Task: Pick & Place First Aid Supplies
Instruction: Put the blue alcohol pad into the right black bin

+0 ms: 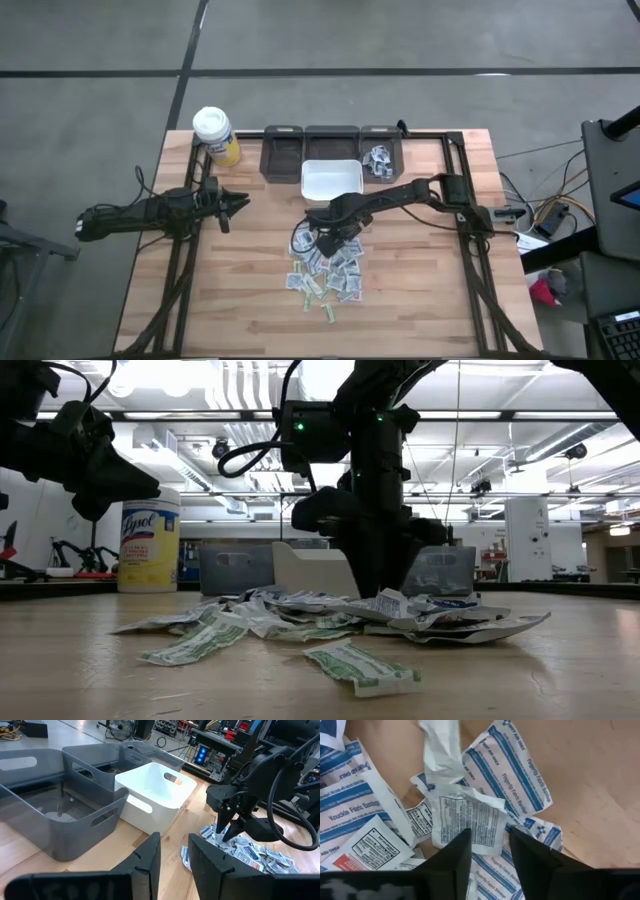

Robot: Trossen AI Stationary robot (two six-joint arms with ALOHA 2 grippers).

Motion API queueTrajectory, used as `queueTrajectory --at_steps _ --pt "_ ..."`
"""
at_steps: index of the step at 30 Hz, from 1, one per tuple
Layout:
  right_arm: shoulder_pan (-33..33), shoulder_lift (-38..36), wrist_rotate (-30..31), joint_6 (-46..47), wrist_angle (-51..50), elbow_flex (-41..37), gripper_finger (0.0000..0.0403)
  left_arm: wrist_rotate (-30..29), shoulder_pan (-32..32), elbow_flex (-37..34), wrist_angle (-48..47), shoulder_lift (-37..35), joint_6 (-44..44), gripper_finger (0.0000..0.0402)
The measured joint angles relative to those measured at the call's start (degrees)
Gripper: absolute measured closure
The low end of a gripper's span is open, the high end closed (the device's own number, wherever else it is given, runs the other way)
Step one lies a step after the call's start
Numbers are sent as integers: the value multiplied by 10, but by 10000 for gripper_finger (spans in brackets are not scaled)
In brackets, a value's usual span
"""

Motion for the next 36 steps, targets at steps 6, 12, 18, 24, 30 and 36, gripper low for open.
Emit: queueTrajectory --at_steps 6,12,18,24,30,36 --pt "0 1 0 0 0 0 327 0 0 0 0 0 0 307" --pt "0 1 0 0 -3 0 364 0 0 0 0 0 0 307" --pt "0 0 1 0 -6 0 375 0 0 0 0 0 0 307" --pt "-1 -15 2 2 -15 -3 375 0 0 0 0 0 0 307" --pt "-2 -42 4 1 -24 -2 375 0 0 0 0 0 0 307" --pt "-2 -62 1 0 -39 -2 375 0 0 0 0 0 0 307"
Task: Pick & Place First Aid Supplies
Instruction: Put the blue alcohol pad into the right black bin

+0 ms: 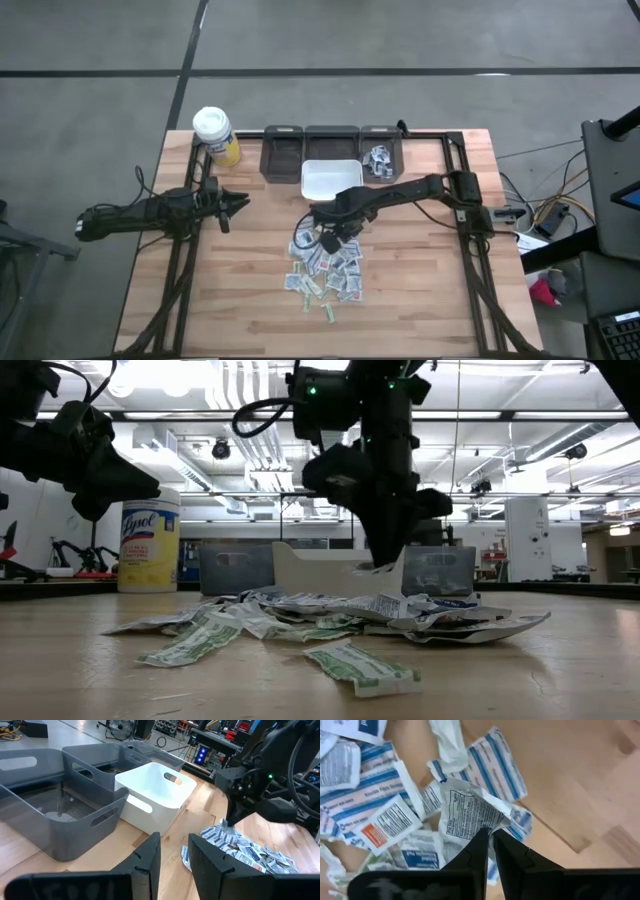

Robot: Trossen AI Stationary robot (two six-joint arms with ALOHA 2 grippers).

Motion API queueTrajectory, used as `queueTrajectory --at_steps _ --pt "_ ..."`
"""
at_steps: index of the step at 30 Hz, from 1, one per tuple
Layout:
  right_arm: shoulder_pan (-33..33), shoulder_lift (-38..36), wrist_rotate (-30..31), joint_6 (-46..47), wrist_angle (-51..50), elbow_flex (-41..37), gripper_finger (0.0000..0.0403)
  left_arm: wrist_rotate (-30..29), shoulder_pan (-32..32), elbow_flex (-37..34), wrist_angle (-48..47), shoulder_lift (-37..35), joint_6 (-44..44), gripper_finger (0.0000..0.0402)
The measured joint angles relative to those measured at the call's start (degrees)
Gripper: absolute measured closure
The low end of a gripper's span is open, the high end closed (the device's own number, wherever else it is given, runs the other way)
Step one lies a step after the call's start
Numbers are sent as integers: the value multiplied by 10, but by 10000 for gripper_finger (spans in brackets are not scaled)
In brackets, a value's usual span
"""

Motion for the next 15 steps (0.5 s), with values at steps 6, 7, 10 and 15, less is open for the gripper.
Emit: queueTrajectory --at_steps 6,7,10,15 --pt "15 -21 -13 2 -78 5 375 0 0 0 0 0 0 307" --pt "16 -27 -14 2 -97 8 375 0 0 0 0 0 0 307" --pt "13 -52 -10 3 -144 11 375 0 0 0 0 0 0 307" --pt "14 -106 49 31 -212 10 375 0 0 0 0 0 0 307"
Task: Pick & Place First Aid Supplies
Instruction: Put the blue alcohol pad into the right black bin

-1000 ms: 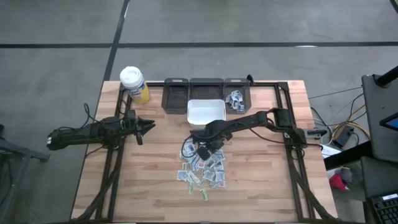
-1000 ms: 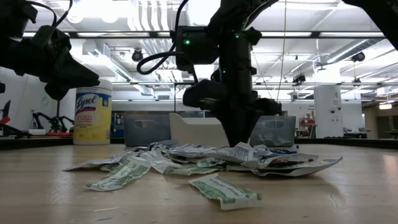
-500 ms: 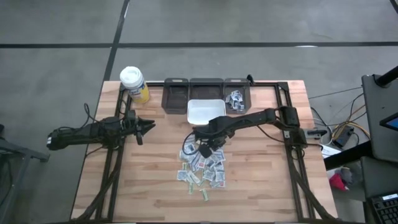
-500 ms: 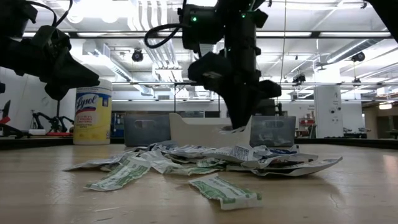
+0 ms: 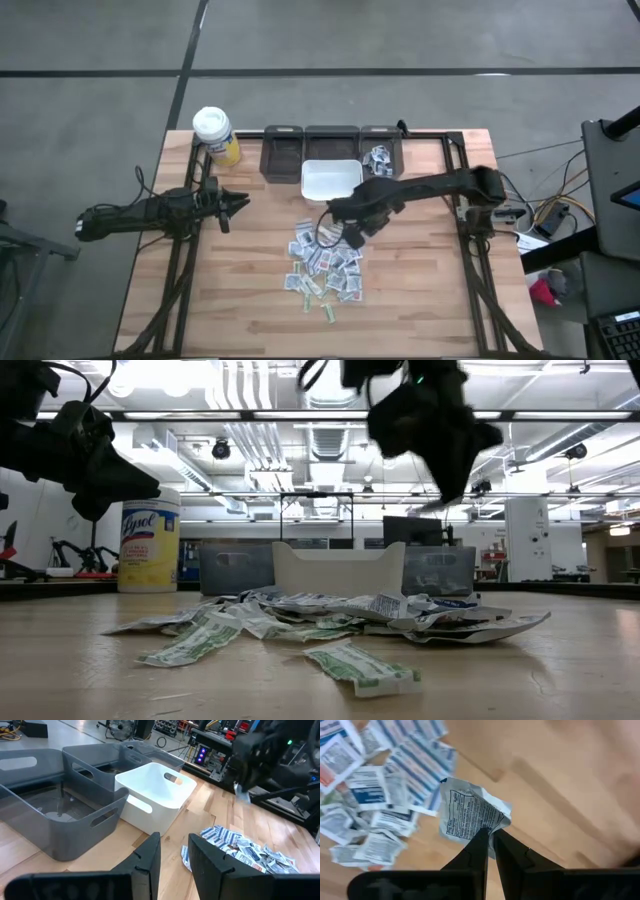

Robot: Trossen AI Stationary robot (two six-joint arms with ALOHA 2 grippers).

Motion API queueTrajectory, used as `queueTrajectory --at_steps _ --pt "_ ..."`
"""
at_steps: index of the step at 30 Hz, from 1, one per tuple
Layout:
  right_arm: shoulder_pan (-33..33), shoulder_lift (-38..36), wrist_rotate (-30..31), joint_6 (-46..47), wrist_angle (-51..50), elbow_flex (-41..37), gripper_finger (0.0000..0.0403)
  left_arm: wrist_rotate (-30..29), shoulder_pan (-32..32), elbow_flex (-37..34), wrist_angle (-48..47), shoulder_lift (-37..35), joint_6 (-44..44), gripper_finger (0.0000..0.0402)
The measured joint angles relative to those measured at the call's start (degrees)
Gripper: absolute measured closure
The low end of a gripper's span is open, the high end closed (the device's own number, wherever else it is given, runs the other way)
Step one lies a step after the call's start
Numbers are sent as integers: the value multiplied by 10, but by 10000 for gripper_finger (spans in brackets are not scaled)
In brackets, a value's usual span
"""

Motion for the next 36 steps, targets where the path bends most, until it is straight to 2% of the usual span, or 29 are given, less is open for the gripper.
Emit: queueTrajectory --at_steps 9,13,15,20,27,33,36 --pt "-25 -86 218 83 -73 0 375 0 0 0 0 0 0 307" --pt "-74 -102 291 78 -70 0 375 0 0 0 0 0 0 307" --pt "-110 -103 302 73 -68 0 375 0 0 0 0 0 0 307" --pt "-220 -90 276 11 -27 -2 375 0 0 0 0 0 0 307" --pt "-345 -35 149 -100 55 -4 375 0 0 0 0 0 0 307" --pt "-394 48 55 -128 57 -5 375 0 0 0 0 0 0 307" --pt "-401 86 29 -148 57 3 372 0 0 0 0 0 0 307"
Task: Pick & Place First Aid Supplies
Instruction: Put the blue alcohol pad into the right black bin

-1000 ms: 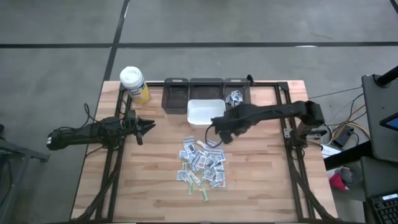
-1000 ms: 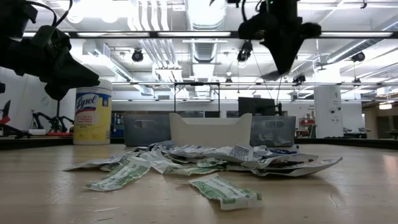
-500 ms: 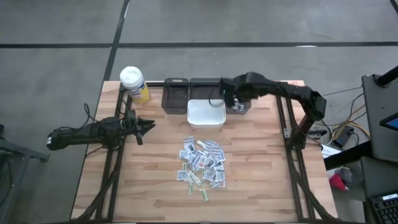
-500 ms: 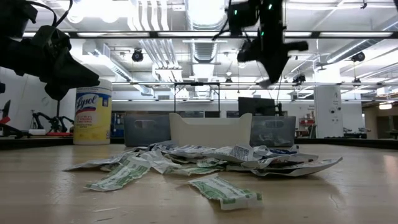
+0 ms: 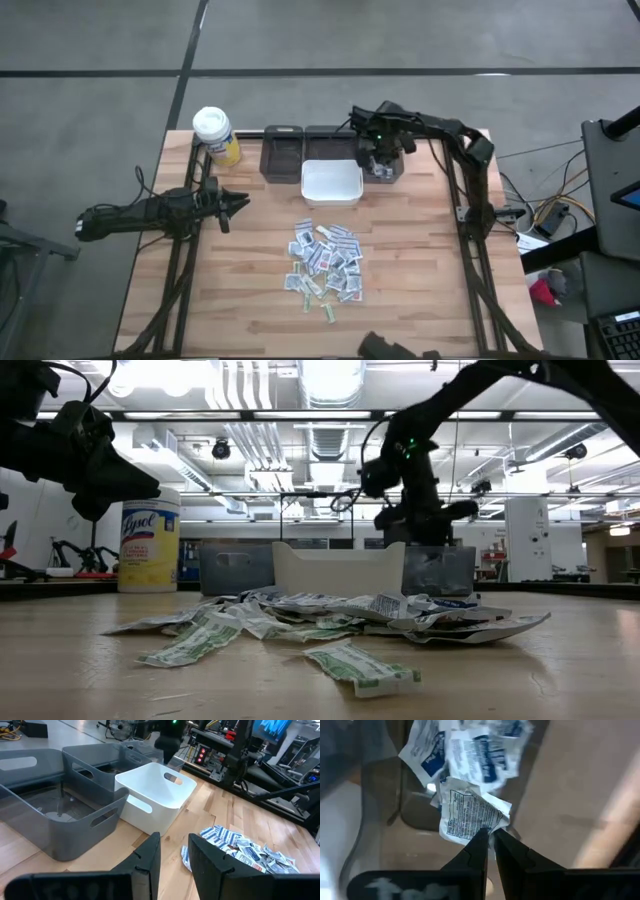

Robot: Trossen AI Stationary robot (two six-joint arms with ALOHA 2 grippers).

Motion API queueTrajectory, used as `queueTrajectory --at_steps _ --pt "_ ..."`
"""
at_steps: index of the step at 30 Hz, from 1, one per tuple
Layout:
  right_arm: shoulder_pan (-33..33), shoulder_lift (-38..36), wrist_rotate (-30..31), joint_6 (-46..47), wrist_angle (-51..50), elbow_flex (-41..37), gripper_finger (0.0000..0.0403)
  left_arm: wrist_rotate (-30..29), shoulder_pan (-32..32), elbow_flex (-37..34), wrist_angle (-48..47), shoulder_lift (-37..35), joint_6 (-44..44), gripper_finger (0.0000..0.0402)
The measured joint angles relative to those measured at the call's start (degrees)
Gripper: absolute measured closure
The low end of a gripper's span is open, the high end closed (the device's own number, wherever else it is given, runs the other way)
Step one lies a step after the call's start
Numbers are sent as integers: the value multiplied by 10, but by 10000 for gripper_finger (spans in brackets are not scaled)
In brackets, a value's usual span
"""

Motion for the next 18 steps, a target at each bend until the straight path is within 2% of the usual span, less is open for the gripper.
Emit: queueTrajectory --at_steps 10,18 --pt "-2 31 0 -24 0 43 338 0 0 0 0 0 0 307" --pt "-2 30 4 -24 -14 78 286 0 0 0 0 0 0 307"
